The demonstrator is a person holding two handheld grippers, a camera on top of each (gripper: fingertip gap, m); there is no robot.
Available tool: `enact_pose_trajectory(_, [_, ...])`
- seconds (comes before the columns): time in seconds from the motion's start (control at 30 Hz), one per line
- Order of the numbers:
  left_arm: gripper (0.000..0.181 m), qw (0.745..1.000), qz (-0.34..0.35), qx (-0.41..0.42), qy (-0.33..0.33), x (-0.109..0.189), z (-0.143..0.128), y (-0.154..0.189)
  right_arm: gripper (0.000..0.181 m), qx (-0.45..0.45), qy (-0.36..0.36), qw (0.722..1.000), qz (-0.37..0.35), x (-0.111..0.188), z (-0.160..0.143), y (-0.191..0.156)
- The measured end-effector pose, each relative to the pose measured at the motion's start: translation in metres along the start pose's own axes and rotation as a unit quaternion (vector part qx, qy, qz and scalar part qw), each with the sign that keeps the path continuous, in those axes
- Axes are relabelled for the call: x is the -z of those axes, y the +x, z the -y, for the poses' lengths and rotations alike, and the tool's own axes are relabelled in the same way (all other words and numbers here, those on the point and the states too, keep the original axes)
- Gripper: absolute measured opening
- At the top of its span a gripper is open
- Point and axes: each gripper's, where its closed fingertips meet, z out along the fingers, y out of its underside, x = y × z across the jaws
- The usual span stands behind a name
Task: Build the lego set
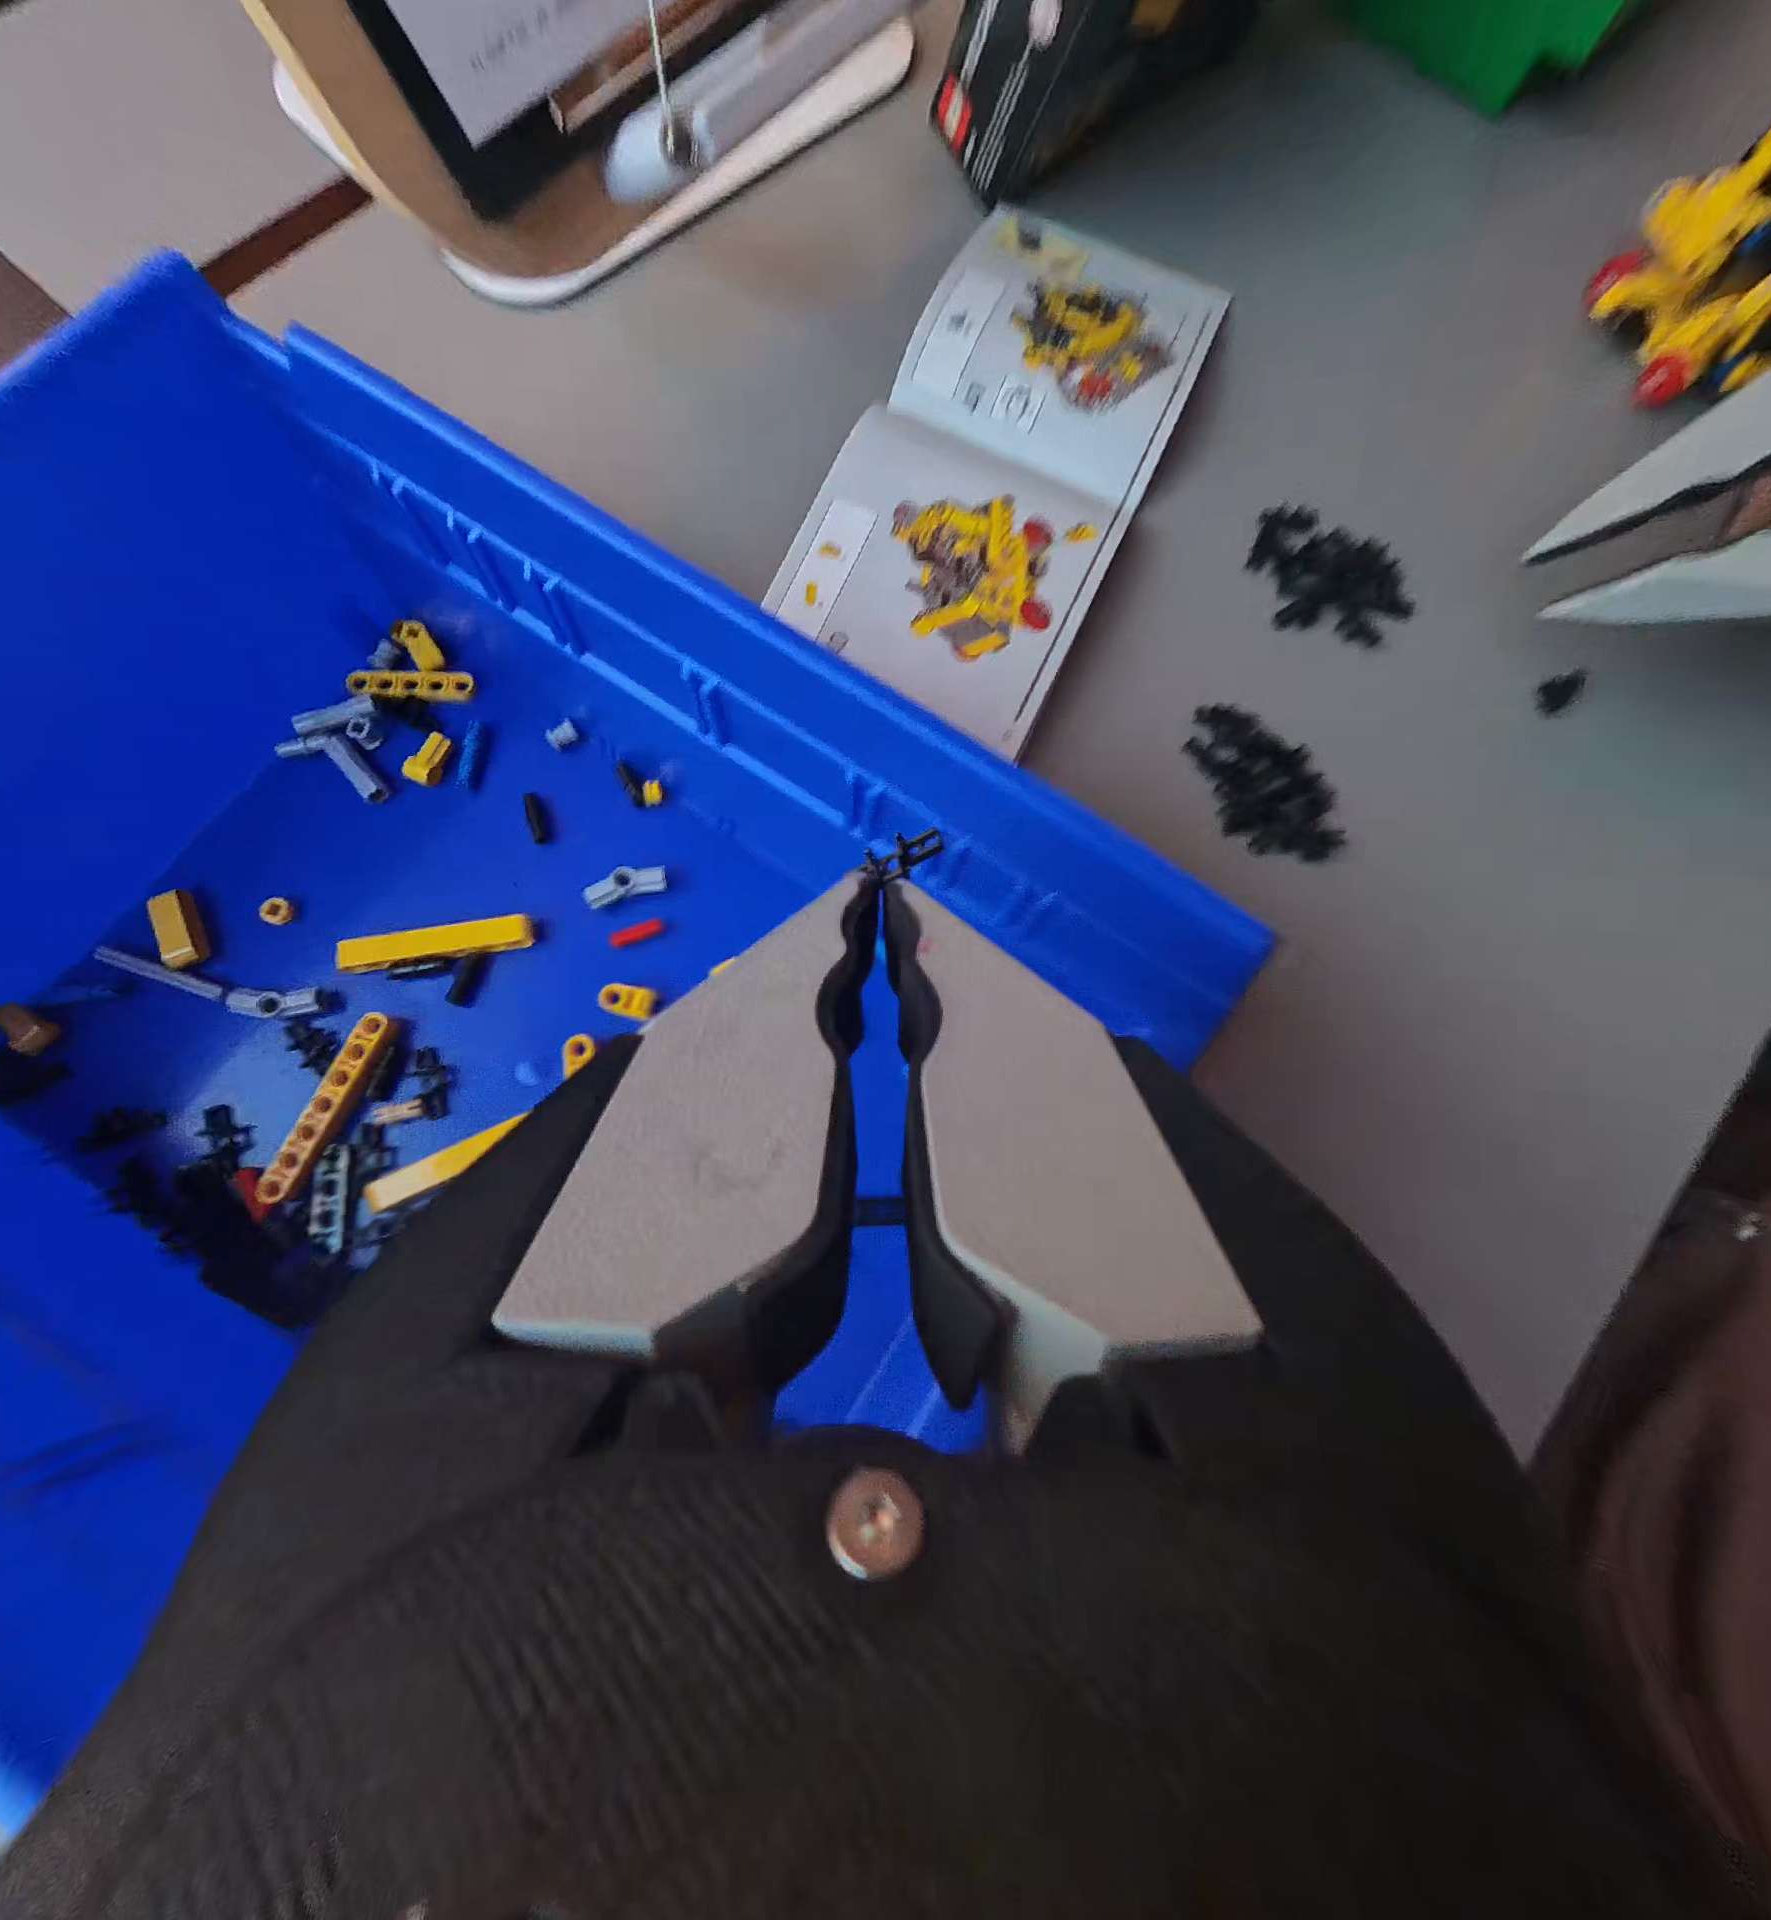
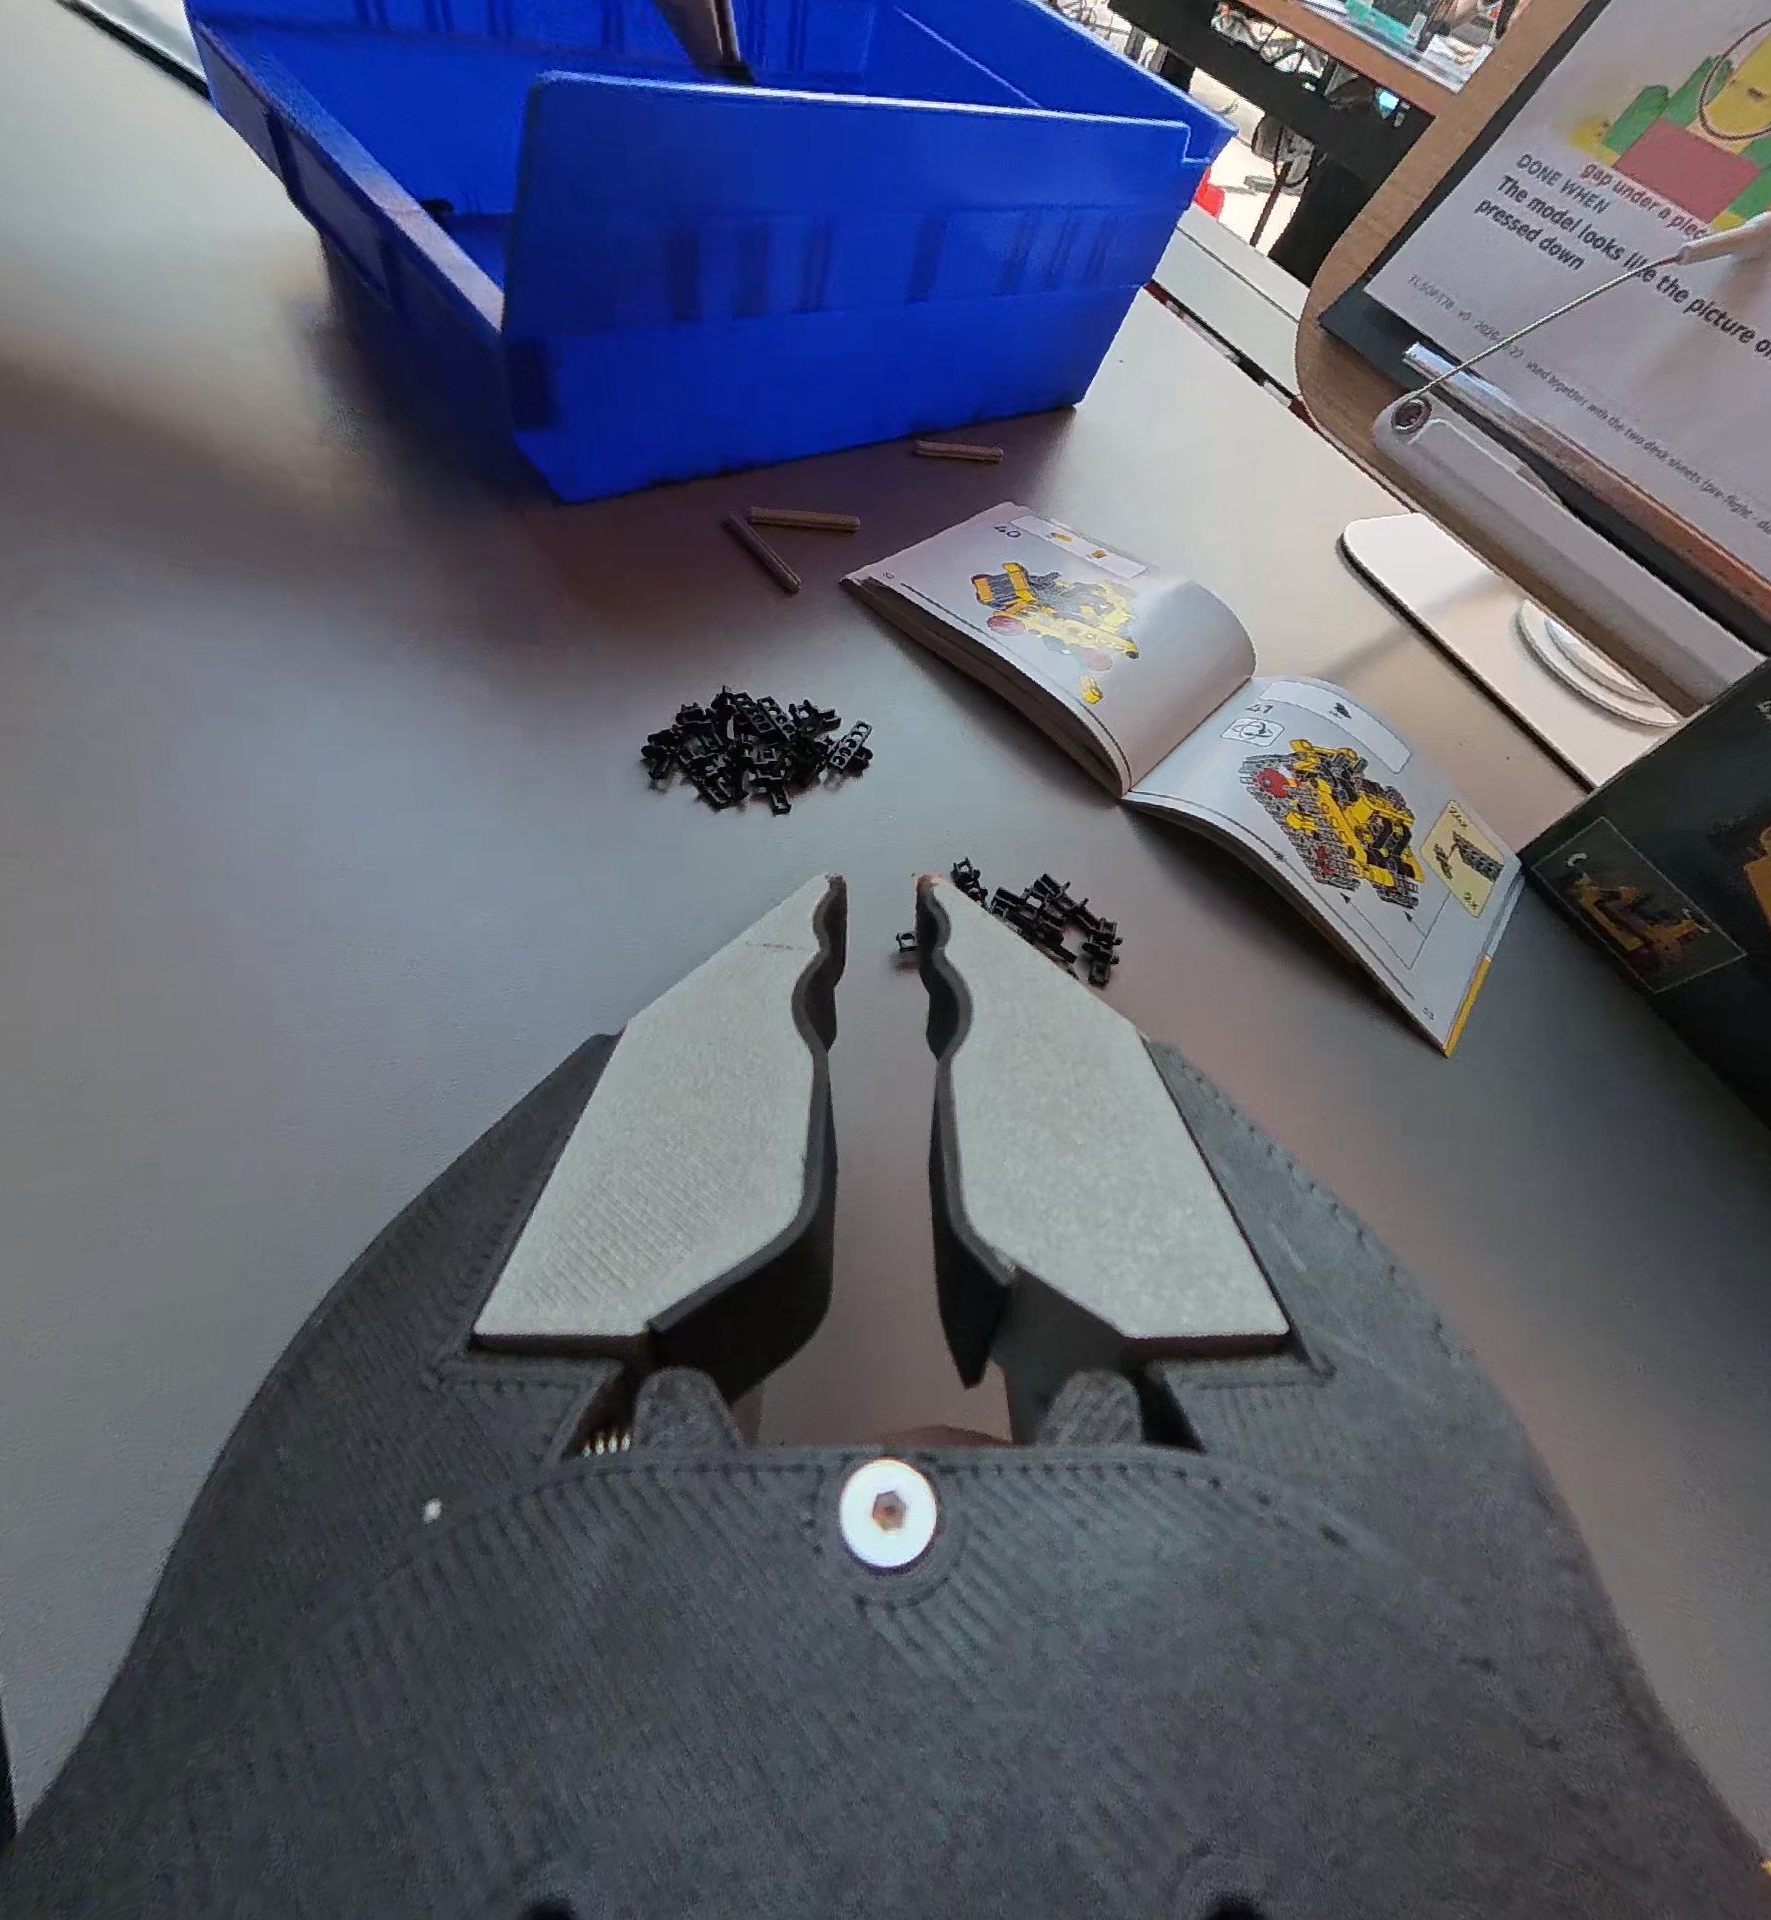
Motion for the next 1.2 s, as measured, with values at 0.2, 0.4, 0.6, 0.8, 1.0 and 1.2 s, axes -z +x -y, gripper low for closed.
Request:
enact_pose_trajectory(0.2, [0.0,0.97,-0.138,0.034,0.197,0.034,0.048,0.118,0.008,0.016,0.04,0.999,0.016,0.008,0.012,-0.009])
enact_pose_trajectory(0.4, [0.0,0.973,-0.19,-0.001,0.133,-0.043,0.02,0.206,0.01,-0.02,0.116,0.989,0.085,0.027,0.034,-0.024])
enact_pose_trajectory(0.6, [0.0,0.965,-0.197,-0.007,0.17,-0.065,0.017,0.219,0.013,-0.053,0.135,0.978,0.148,0.034,0.037,-0.035])
enact_pose_trajectory(0.8, [0.0,0.959,-0.212,-0.017,0.189,-0.07,0.012,0.224,0.011,-0.021,0.11,0.979,0.169,0.027,0.031,-0.051])
enact_pose_trajectory(1.0, [0.0,0.96,-0.216,-0.023,0.174,-0.076,0.005,0.223,0.005,0.012,0.09,0.984,0.153,0.023,0.025,-0.053])
enact_pose_trajectory(1.2, [0.0,0.962,-0.216,-0.025,0.166,-0.078,0.003,0.222,0.001,0.005,0.096,0.982,0.162,0.024,0.027,-0.054])
